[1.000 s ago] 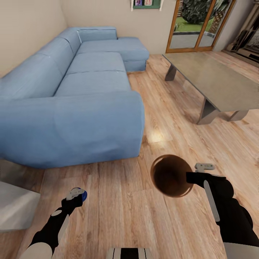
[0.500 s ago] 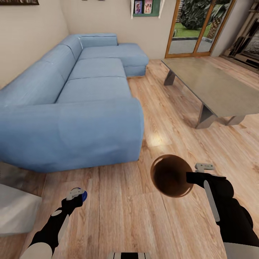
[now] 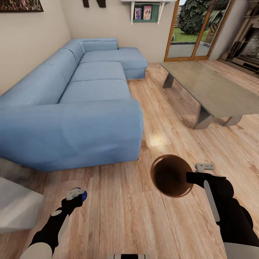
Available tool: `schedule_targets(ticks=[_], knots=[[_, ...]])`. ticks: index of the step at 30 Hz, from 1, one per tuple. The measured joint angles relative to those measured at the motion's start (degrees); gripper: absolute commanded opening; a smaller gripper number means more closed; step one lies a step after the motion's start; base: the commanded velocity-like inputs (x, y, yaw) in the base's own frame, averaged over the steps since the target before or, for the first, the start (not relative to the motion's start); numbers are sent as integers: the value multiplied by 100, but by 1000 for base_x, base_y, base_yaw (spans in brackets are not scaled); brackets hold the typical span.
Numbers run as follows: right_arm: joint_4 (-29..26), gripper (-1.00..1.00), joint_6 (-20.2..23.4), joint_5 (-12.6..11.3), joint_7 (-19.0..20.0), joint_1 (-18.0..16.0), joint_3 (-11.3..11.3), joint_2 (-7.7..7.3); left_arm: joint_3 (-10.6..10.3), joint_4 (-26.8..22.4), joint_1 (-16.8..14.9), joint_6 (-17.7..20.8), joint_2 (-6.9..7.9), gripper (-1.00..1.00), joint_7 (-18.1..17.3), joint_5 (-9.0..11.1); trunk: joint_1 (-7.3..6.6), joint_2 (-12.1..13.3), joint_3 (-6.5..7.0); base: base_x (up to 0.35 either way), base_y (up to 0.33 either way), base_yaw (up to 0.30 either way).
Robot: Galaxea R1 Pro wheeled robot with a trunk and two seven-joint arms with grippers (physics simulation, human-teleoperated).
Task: Put the three can of soda from the living room inside the tash can in the kitchen.
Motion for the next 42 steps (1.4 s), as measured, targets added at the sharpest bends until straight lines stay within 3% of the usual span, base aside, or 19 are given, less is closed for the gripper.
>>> schedule_targets(ticks=[9, 34, 38, 42], knots=[[0, -100, 0, -1, 0, 0, 0, 2, 0, -5, 0, -8, 0, -100, 0, 0, 0, 0, 84, -34, 0, 0], [3, -100, 0, 0, 1, 0, 0, 4, -8, 0, 0, 39, 0, -100, -25, 6, -548, 1001, 766, 0, 0, 0], [6, -100, 0, 9, 0, 0, 0, 3, -6, 0, 0, 57, 0, -100, -147, 9, -636, 1161, 875, 0, 0, 0], [17, -100, 0, 4, -2, 0, 0, 6, 30, 0, 0, 81, 20, -100, -570, 10, -724, 1322, 983, 0, 0, 0]])
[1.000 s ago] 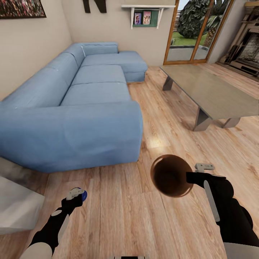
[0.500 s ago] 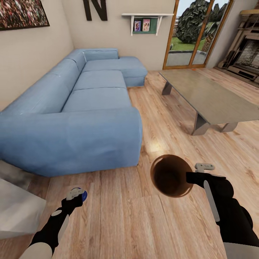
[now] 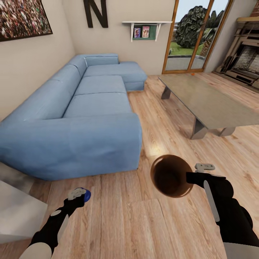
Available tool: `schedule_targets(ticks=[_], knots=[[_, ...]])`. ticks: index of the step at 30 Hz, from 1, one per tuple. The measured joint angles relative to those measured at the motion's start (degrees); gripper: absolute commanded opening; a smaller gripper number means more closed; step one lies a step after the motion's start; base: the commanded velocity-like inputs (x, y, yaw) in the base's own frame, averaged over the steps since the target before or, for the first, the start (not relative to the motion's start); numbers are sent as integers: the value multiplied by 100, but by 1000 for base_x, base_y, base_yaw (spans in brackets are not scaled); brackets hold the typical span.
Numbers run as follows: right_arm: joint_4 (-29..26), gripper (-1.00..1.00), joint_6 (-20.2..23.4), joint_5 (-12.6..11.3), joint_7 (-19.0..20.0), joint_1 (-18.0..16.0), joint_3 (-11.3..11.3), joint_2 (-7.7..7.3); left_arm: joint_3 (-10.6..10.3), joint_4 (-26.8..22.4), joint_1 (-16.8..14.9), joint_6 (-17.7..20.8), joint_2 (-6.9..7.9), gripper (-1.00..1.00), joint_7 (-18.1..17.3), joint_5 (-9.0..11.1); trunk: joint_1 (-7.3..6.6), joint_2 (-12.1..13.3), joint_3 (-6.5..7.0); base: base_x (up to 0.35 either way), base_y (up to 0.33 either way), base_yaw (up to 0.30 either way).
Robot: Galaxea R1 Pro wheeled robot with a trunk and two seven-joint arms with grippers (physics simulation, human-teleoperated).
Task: Put the three can of soda from the living room inside the tash can in the kitchen.
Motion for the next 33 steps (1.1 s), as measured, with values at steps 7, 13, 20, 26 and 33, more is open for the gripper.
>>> schedule_targets(ticks=[7, 13, 20, 26, 33], knots=[[36, -100, -4, 18, -5, 0, 4, 3, 34, -3, 0, 90, 6, -100, -537, 0, -154, 281, 186, 0, 0, 0], [200, -100, -13, 19, -5, 2, 2, 3, 39, -15, 0, 336, 7, -100, -946, 0, -285, 522, 345, 0, 0, 0], [471, -100, -20, 21, -6, 2, 0, 3, 34, -18, 0, 409, 7, -100, -1018, 8, -439, 802, 531, 0, 0, 0], [573, -100, -20, 36, -8, 2, 0, 6, 35, -18, 0, 440, 8, -100, -1398, 8, -571, 1043, 691, 0, 0, 0], [617, -100, -18, 42, -9, 8, 5, 14, 47, -192, -1, 921, 18, -100, -2153, 2, -725, 1324, 877, 0, 0, 0]])
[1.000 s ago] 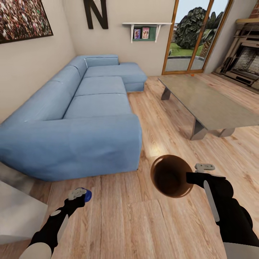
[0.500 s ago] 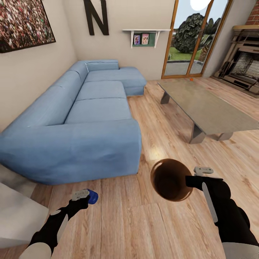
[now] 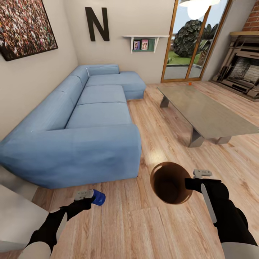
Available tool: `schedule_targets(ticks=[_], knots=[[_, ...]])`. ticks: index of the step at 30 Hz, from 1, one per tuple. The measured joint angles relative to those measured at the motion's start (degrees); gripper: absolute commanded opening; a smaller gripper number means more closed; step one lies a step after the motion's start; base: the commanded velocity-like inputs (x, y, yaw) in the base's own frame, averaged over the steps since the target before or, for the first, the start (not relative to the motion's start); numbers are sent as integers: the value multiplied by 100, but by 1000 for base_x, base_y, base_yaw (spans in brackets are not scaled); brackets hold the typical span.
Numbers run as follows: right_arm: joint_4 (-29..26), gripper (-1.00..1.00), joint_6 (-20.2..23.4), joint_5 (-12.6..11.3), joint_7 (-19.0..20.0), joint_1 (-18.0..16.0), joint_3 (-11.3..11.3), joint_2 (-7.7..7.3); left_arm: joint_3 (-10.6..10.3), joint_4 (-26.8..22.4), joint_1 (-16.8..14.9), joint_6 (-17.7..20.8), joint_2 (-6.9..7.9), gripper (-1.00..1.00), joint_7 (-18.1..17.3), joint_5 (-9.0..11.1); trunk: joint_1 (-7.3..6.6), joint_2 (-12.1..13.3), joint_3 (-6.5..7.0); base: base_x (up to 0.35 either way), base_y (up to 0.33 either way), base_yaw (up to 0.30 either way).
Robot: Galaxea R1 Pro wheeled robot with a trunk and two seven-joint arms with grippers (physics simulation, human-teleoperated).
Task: Put the three can of soda from the living room inside the tash can in the kitchen.
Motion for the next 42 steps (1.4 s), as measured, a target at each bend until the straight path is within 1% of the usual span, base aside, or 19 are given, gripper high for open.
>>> schedule_targets(ticks=[5, 18, 20, 24, 31, 35, 36, 38, 40, 42], knots=[[12, -100, 0, -21, 3, 0, 1, 5, 3, -104, 0, 107, 0, -100, -110, 0, -110, 201, 133, 0, 0, 0], [16, -100, 0, -9, 1, 1, 3, 7, 3, -134, 1, 168, -2, -100, -173, -1, -395, 722, 478, 0, 0, 0], [16, -100, -3, -11, 1, 1, 2, 7, 3, -124, 1, 173, -2, -100, -273, -2, -439, 802, 531, 0, 0, 0], [16, -100, 0, -11, 1, 1, -3, 7, 3, -110, 1, 178, -3, -100, -634, -6, -527, 963, 637, 0, 0, 0], [17, -100, 0, -12, 1, 1, -3, 7, 11, -98, 1, 209, 0, -100, -760, -10, -681, 1243, 823, 0, 0, 0], [17, -100, 0, -10, 1, 1, -4, 7, 11, -97, 1, 502, 3, -100, -898, -13, -769, 1404, 930, 0, 0, 0], [17, -100, -2, -10, 1, 1, -5, 7, 10, -97, 1, 611, 4, -100, -1046, -15, -791, 1444, 956, 0, 0, 0], [17, -100, -2, -11, 1, 1, -5, 7, 11, -95, 1, 684, 11, -100, -1216, -18, -835, 1524, 1009, 0, 0, 0], [17, -100, -1, -13, 1, 8, -5, 7, 11, -94, 1, 769, 25, -100, -1468, -23, -879, 1604, 1062, 0, 0, 0], [17, -100, 0, -11, 1, 11, -5, 7, 12, -92, 1, 784, 26, -100, -1518, -25, -923, 1684, 1115, 0, 0, 0]])
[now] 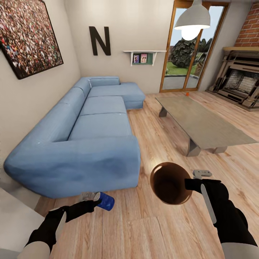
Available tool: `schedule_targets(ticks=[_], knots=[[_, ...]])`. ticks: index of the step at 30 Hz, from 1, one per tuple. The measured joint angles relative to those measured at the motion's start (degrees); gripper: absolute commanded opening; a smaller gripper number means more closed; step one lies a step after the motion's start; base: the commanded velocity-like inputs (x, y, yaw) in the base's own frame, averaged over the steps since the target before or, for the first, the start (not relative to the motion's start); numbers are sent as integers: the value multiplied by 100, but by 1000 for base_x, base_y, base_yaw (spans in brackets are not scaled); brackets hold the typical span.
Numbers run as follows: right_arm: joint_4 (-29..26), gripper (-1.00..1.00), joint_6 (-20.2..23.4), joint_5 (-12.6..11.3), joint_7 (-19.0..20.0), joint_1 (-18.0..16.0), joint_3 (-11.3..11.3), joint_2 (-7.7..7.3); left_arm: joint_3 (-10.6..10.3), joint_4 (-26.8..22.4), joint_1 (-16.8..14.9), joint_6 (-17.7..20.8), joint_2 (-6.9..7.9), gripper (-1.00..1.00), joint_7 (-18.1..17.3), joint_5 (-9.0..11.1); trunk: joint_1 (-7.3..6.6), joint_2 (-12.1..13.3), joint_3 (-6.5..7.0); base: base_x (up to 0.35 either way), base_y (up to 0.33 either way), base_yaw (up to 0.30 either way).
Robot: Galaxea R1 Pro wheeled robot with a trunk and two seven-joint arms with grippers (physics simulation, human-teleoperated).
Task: Put the three can of soda from the living room inside the tash can in the kitchen.
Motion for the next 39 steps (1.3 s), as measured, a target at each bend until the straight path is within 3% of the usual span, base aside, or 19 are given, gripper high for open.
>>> schedule_targets(ticks=[22, 32, 39], knots=[[220, -100, -8, 3, 0, 33, -6, -16, 0, 88, 0, 35, -2, -100, -99, 2, -483, 882, 585, 0, 0, 0], [229, -100, -8, 8, 0, 34, -8, -17, 0, 99, 0, 35, -2, -100, -117, -4, -484, 884, 676, 0, 0, 0], [232, -100, -8, 7, -6, 34, -9, -18, -6, 138, 0, 35, 1, -100, -514, -15, -484, 884, 742, 0, 0, 0]])
